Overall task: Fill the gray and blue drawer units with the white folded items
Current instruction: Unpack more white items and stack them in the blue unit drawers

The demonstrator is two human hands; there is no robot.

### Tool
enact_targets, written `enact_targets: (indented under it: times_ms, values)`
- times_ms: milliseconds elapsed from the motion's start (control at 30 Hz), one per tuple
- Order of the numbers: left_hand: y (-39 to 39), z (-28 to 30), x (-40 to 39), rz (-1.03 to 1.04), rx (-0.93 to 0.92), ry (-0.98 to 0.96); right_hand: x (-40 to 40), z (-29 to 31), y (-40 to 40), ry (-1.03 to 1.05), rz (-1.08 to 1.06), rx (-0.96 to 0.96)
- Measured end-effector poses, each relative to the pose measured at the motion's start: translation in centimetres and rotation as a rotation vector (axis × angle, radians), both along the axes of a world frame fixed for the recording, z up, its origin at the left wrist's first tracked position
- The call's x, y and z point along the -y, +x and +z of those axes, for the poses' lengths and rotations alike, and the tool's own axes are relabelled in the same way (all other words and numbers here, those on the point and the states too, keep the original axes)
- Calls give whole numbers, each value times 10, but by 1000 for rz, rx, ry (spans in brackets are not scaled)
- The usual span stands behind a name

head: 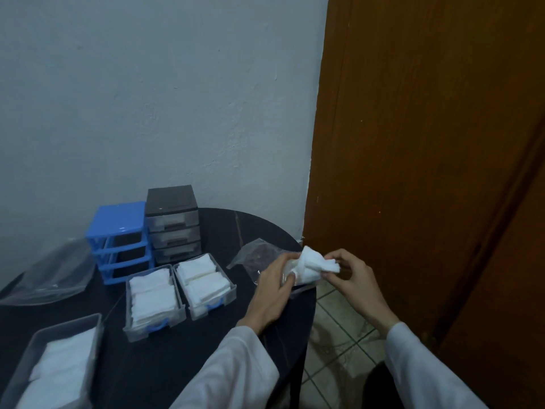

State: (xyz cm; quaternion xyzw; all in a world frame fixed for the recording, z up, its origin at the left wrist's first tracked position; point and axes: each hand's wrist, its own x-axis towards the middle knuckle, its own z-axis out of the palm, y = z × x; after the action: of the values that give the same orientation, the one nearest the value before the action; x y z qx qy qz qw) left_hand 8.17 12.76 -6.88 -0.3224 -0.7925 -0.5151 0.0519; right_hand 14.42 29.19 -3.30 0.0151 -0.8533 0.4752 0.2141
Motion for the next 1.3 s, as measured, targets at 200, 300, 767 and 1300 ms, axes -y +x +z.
enact_targets:
  times_ms: [200, 300, 767, 1300]
  values:
    - [17, 14, -1, 86, 49, 263, 5, 20, 9, -57, 102, -13]
    - [33, 41, 12, 64, 150, 490, 16, 30, 11, -58, 163, -30]
    - [57, 88, 129, 232, -24, 367, 136, 54, -1, -40, 190, -264]
    - [87, 84, 237, 472, 116, 586, 259, 47, -4, -226, 524, -118]
